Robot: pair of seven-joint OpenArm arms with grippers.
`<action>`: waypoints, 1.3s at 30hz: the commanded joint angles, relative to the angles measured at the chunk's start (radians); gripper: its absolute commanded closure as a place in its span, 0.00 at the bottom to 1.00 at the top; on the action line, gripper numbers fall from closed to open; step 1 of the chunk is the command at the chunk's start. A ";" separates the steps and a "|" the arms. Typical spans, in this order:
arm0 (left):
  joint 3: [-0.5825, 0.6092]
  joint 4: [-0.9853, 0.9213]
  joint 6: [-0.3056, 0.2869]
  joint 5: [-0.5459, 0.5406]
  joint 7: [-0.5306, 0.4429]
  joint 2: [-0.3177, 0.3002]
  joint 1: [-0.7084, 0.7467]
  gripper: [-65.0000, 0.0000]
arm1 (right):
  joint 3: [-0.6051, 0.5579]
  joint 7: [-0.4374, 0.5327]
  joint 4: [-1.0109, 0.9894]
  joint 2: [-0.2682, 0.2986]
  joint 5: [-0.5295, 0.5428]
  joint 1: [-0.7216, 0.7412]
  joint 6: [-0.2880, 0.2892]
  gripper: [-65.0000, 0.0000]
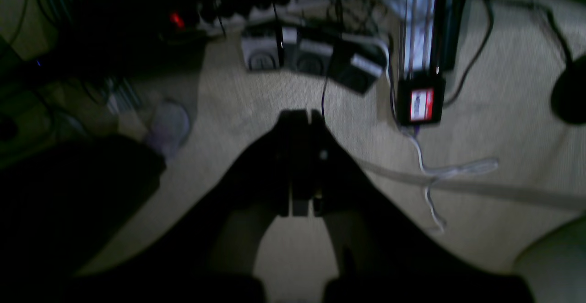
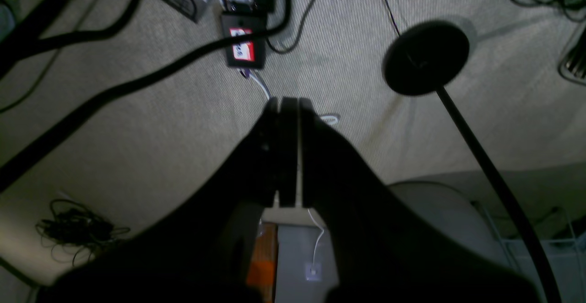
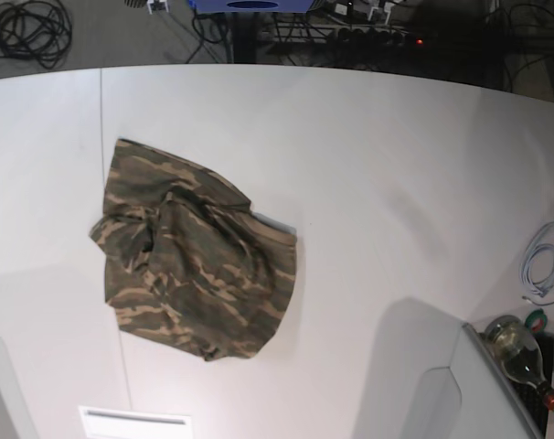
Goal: Layout the t-shirt on the table in an organized manner, then fold the t-shirt properly
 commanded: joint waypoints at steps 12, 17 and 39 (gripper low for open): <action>-0.003 0.074 0.002 0.065 0.003 -0.046 0.119 1.00 | 0.005 -0.016 0.269 0.009 0.002 -0.241 0.001 0.99; -0.011 0.401 0.002 0.063 0.010 -0.073 0.337 1.00 | 0.005 -0.155 0.712 0.005 0.004 -0.494 0.001 0.99; -0.072 1.584 0.002 -0.310 0.171 -0.294 0.624 1.00 | 0.077 -0.198 1.708 -0.077 0.068 -0.643 0.001 0.99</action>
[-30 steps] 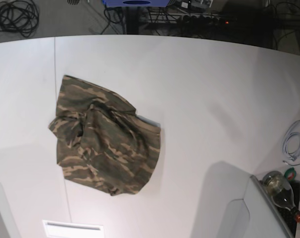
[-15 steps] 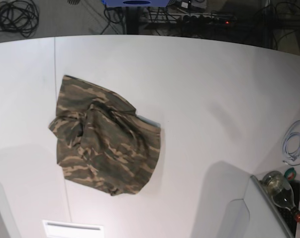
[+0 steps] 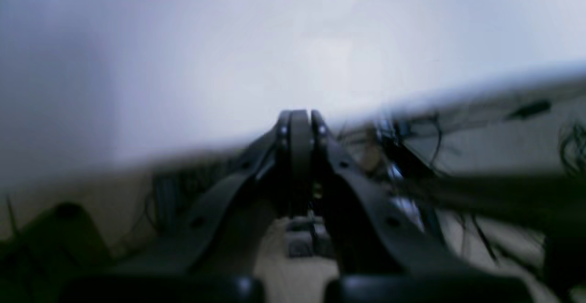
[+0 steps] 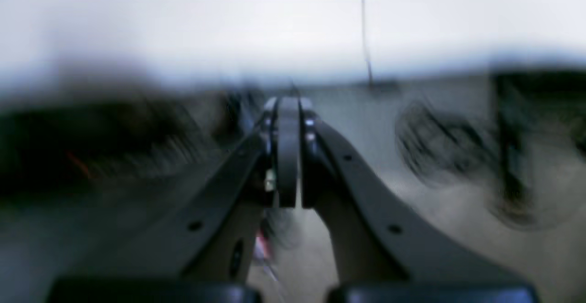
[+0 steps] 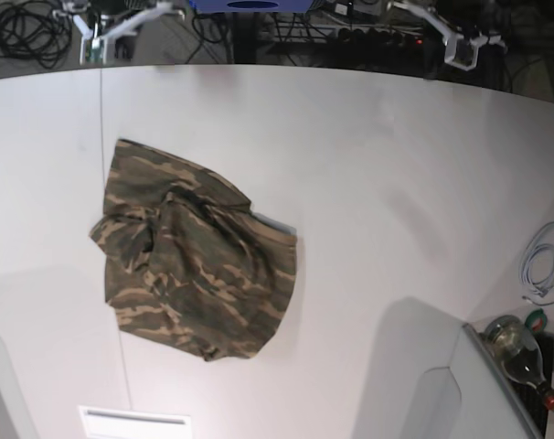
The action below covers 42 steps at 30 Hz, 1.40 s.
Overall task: Layout the t-shirt on the table in an organized manner, then fold the t-shirt properly
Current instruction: 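Lower both grippers toward opposite edges of the crumpled camouflage t-shirt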
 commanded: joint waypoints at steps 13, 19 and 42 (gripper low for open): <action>-0.173 0.053 0.009 -0.324 0.444 0.079 -0.324 1.00 | 0.000 -0.261 -0.038 0.131 0.087 0.403 0.022 0.28; -0.159 0.047 -0.005 -0.324 0.445 0.076 -0.363 1.00 | 0.092 -0.265 -0.200 0.154 0.088 0.519 0.065 0.27; 0.102 -0.292 -0.026 -0.144 0.451 0.086 -0.741 0.51 | 0.195 -0.340 -0.374 0.125 0.088 0.615 0.132 0.98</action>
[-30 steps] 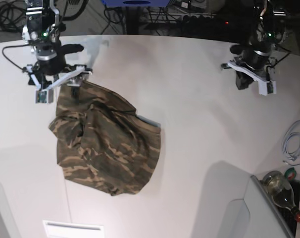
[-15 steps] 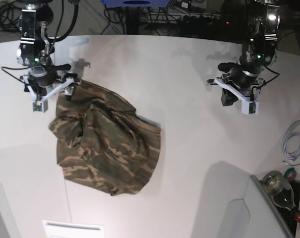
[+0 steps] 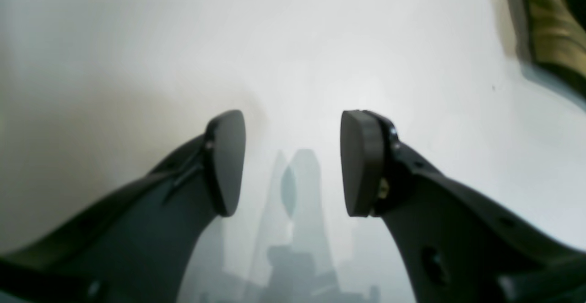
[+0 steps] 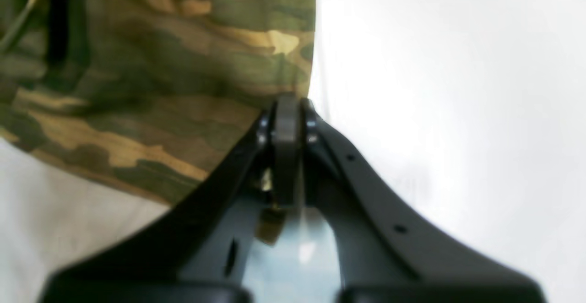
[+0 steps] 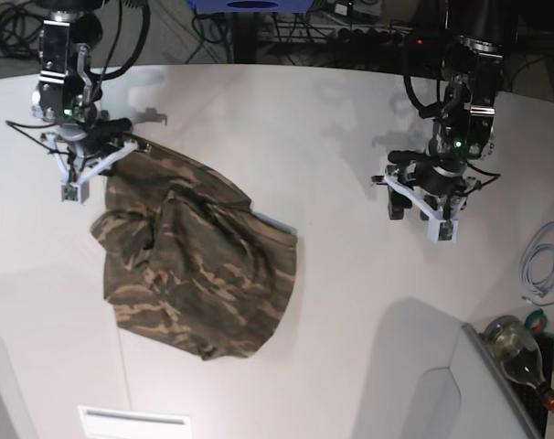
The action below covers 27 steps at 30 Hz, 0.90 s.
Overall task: Layout the t-shirt on the table in an organized manner, then fold the t-shirt properly
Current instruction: 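Lower both grippers toward opposite edges of the crumpled camouflage t-shirt, then grasp the shirt edges with both grippers and pull them apart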
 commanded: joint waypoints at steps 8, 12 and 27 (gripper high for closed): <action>0.222 -0.054 -0.005 -0.011 -0.019 0.023 -0.147 0.50 | 0.024 0.021 0.186 0.012 0.000 -0.097 -0.002 0.99; 0.214 -0.080 -0.005 -0.014 -0.019 0.081 -0.199 0.49 | 0.020 0.024 0.190 0.012 0.000 -0.098 -0.002 0.93; 0.214 -0.442 -0.008 -0.014 -0.025 0.259 -0.428 0.27 | -0.032 0.028 0.186 0.012 0.000 -0.095 -0.001 0.27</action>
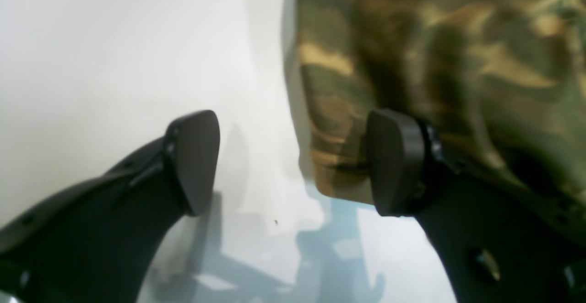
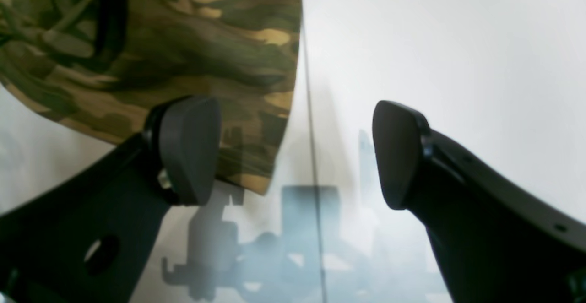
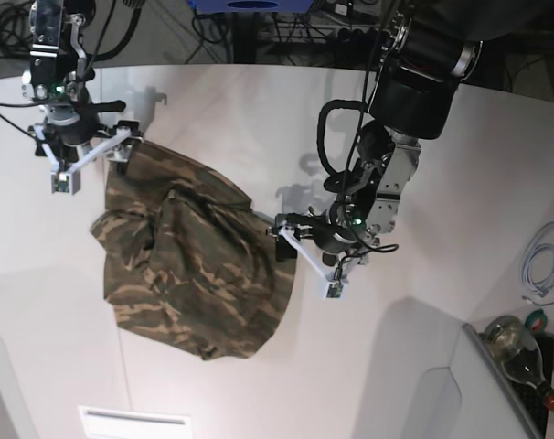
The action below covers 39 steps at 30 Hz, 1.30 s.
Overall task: Layout the t-shirt on the table in an organized manner, then fold the t-shirt properly
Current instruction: 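Grasp the shirt edges with both grippers and pull them apart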
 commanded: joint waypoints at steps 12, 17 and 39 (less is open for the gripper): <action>-0.002 -0.066 -0.002 0.002 -0.019 -0.020 0.001 1.00 | 0.001 0.022 -0.159 0.000 0.002 0.099 0.058 0.26; -0.005 0.093 0.000 0.002 -0.015 -0.064 0.099 1.00 | 0.002 0.016 -0.232 -0.039 -0.001 0.125 0.206 0.32; -0.005 0.804 0.006 0.003 0.370 -0.153 0.399 1.00 | 0.216 -0.273 0.243 -0.016 -0.004 0.101 0.215 0.99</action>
